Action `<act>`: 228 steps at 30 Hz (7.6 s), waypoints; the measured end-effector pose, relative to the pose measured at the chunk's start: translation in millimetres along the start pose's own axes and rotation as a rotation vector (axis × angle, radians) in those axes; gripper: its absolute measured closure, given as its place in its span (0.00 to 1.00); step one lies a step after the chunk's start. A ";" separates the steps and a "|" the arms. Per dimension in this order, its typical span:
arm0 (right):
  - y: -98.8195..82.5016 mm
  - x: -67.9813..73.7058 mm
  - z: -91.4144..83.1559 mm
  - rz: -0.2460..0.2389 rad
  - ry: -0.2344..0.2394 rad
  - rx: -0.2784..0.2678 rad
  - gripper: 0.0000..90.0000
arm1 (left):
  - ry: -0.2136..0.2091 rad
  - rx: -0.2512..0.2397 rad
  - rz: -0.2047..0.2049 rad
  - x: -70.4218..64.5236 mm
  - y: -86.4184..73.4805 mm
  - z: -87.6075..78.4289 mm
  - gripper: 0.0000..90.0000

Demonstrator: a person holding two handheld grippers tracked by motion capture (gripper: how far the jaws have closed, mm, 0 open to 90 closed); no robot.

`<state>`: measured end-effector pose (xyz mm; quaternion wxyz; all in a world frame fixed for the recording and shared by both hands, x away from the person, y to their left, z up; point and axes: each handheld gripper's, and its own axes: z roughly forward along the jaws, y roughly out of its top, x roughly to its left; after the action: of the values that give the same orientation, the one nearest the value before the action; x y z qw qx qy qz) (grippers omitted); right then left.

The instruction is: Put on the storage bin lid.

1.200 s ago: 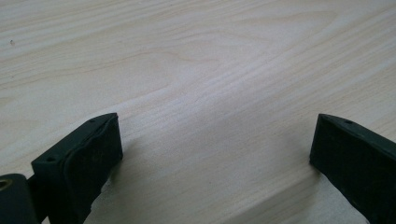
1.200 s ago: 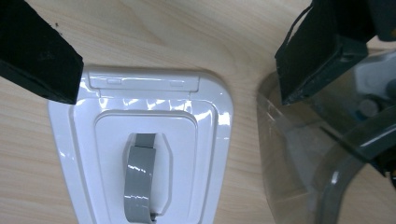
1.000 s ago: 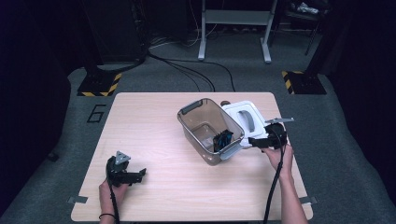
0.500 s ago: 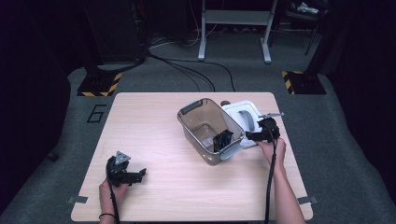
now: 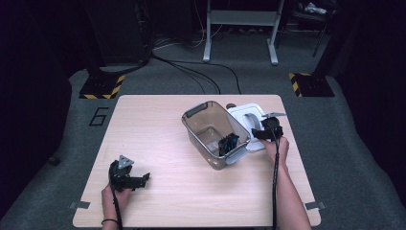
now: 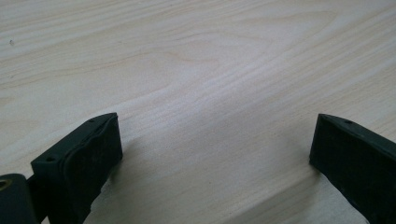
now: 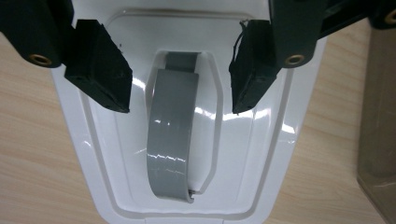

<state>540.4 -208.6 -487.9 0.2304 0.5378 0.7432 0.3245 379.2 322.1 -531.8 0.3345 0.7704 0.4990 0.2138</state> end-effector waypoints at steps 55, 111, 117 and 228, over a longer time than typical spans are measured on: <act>34.5 -31.6 -55.5 0.037 -0.034 0.130 0.75 | 0.001 0.001 0.000 -0.3 -0.1 -0.1 0.03; 116.5 98.2 -166.5 -0.131 0.166 -0.022 0.75 | -0.001 -0.004 0.002 -0.1 0.0 0.1 0.03; 109.8 115.3 -156.0 -0.134 0.194 -0.008 0.75 | -0.002 0.003 0.005 0.2 0.3 -0.3 0.03; -84.9 46.2 -118.5 0.055 0.072 0.011 0.03 | -0.003 -0.001 0.001 0.0 0.0 0.0 0.03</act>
<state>388.7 -210.5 -468.6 0.1913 0.5474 0.7377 0.3457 379.2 322.1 -531.8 0.3356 0.7708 0.4979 0.2130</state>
